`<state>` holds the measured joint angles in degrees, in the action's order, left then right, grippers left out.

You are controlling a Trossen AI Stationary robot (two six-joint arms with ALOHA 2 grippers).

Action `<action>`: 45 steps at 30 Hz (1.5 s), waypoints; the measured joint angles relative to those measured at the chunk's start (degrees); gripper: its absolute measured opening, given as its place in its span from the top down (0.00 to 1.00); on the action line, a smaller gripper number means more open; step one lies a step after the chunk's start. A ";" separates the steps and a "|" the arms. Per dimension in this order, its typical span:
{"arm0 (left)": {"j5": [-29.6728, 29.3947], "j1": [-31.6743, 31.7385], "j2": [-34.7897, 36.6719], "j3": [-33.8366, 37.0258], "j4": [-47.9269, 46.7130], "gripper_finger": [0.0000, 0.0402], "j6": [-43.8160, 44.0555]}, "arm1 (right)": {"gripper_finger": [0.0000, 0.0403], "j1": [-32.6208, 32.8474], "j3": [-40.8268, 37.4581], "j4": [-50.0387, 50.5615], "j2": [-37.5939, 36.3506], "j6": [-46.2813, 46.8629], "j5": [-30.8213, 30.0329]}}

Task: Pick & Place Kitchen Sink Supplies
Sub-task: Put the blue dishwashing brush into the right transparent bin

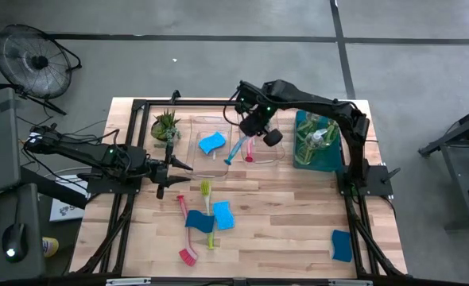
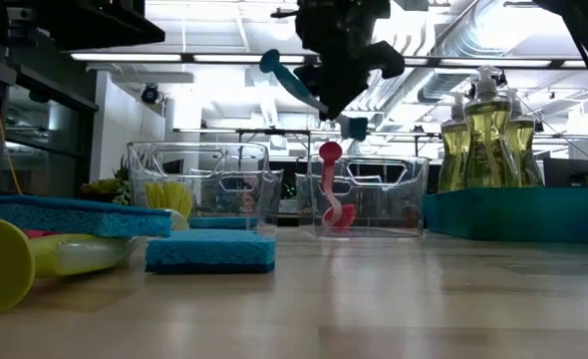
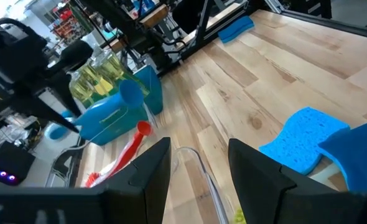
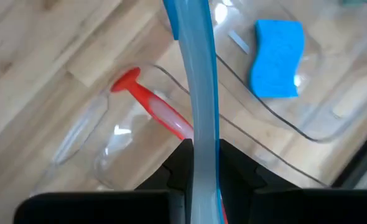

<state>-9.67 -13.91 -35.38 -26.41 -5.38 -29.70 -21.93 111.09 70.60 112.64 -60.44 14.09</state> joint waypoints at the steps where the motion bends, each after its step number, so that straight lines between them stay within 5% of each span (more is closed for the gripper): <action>1: 0.00 0.00 -0.01 0.00 -0.27 0.61 0.06 | 0.89 0.00 -0.75 -0.56 0.00 -0.03 0.56; 11: 0.00 0.01 -0.02 0.02 -1.18 0.61 1.03 | 0.89 -3.50 -12.49 -9.93 -4.83 1.61 9.48; 22: -0.01 0.00 -0.01 0.02 -1.14 0.61 1.03 | 0.89 -8.61 -37.34 -41.06 -20.56 2.79 19.66; 32: -0.04 0.00 -0.02 0.02 -1.08 0.61 1.06 | 0.89 -11.90 -52.12 -64.57 -24.26 7.36 25.23; 45: -0.04 0.00 -0.02 0.02 -1.17 0.61 1.08 | 0.87 -12.61 -64.08 -81.88 -24.26 5.14 18.97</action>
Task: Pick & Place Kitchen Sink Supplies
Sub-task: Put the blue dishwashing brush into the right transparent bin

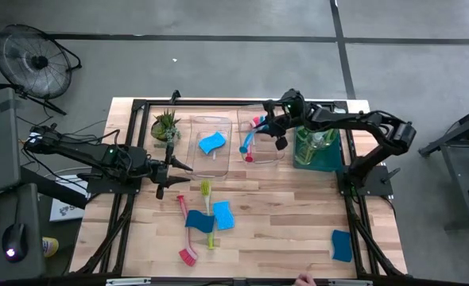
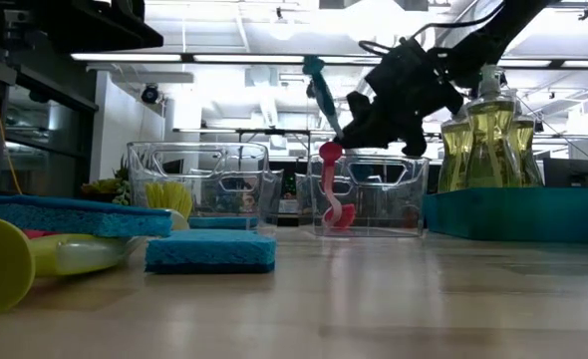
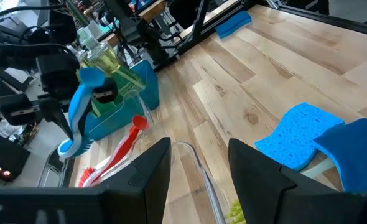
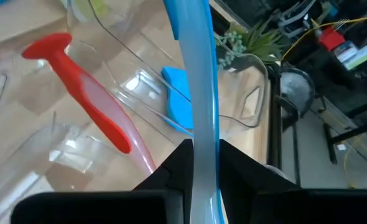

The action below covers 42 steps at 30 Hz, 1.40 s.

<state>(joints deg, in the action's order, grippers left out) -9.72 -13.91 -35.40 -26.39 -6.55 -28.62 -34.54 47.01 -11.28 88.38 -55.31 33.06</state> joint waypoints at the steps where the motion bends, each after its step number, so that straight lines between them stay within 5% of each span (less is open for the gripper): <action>1: 0.00 0.00 0.02 0.00 0.00 0.61 -0.02 | 0.87 0.00 -0.05 -0.13 0.00 -0.59 -0.28; 24: 0.00 0.02 0.00 0.00 -0.02 0.61 0.00 | 0.80 0.09 -0.05 2.03 0.00 -3.33 -8.19; 42: 0.00 0.00 0.00 -0.02 -0.04 0.61 0.00 | 0.57 1.34 -0.05 -1.54 -2.19 4.75 -10.64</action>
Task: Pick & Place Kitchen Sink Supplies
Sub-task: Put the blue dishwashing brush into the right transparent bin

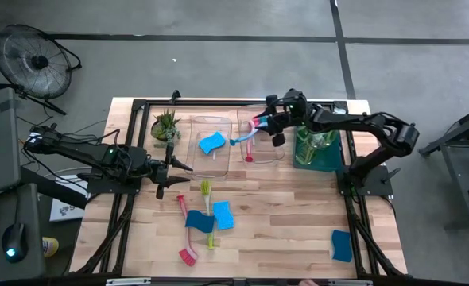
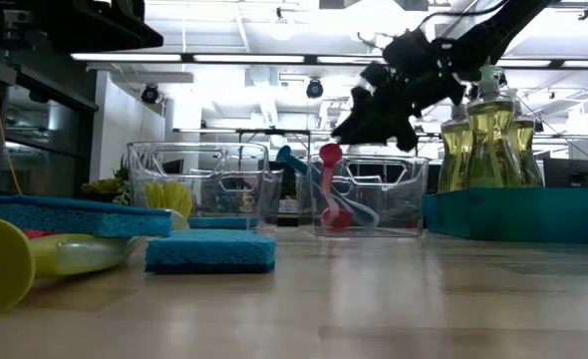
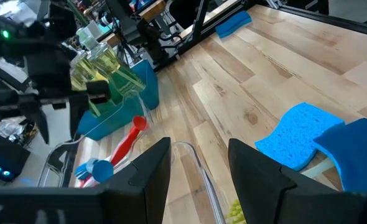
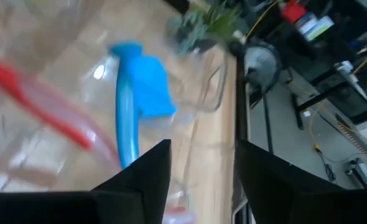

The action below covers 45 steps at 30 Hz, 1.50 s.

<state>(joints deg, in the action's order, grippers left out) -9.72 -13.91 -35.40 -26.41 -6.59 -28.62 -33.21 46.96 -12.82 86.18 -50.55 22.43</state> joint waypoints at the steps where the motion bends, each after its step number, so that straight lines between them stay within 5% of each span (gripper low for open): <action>1: 0.00 0.00 0.00 0.00 0.02 0.61 0.00 | 0.57 0.47 0.00 -0.37 -0.80 1.49 -0.19; 11: 0.01 0.00 0.00 -0.02 0.02 0.61 0.00 | 0.60 7.45 0.02 1.54 -6.58 12.48 -2.44; 21: 0.02 0.01 0.00 -0.02 0.02 0.61 0.00 | 0.58 15.01 2.13 1.05 0.69 11.33 -13.36; 36: 0.00 0.01 0.02 -0.02 -0.01 0.61 -1.09 | 0.41 16.17 15.56 10.60 13.97 15.68 -15.83; 45: 0.01 0.00 0.02 -0.02 -0.36 0.61 -1.09 | 0.48 16.39 16.97 11.76 17.36 15.92 -18.22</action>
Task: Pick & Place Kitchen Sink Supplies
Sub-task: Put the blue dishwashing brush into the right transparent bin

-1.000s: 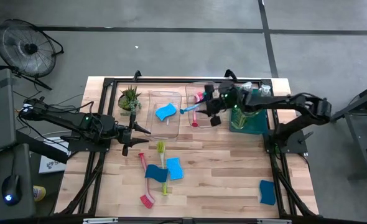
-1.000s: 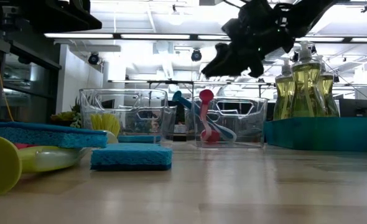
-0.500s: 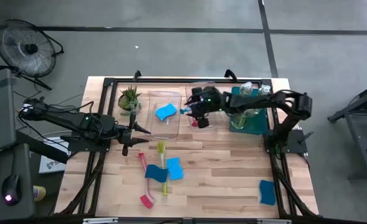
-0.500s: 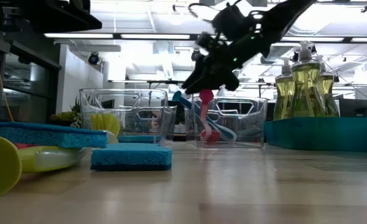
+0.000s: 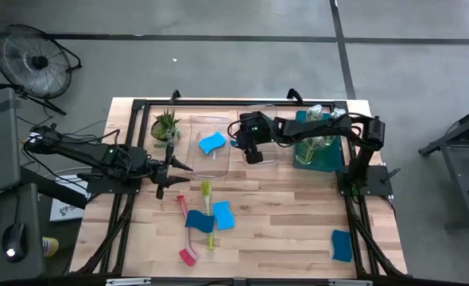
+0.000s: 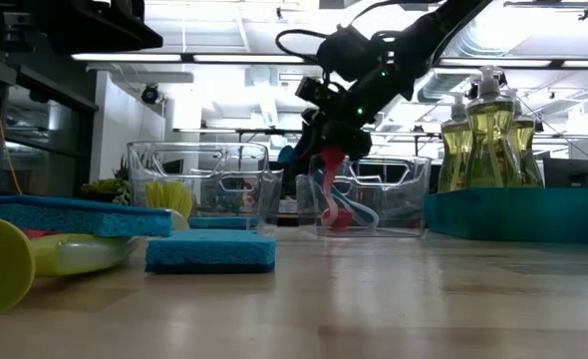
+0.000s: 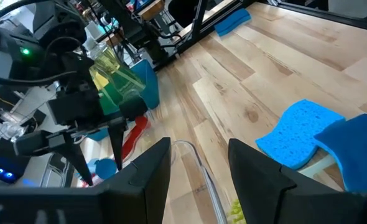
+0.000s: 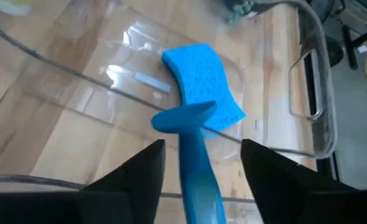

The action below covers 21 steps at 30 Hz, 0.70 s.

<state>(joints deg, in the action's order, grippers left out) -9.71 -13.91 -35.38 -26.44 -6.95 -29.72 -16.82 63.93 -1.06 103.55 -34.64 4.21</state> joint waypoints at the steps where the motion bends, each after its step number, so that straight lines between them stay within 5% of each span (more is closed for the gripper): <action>1: -0.01 0.02 0.00 0.00 -0.12 0.61 0.00 | 0.50 0.14 -0.04 0.10 0.04 -0.08 -0.35; 15: -0.01 0.00 -0.02 0.00 -0.53 0.61 0.00 | 0.90 1.64 -0.08 3.12 -5.37 -0.37 -1.04; 21: -0.01 0.00 -0.02 0.00 -0.52 0.61 0.00 | 0.90 3.52 -0.08 13.04 -11.70 0.06 -0.64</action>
<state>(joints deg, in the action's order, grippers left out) -9.72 -13.91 -35.40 -26.44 -7.46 -29.71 -13.29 63.86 11.98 91.84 -34.58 3.57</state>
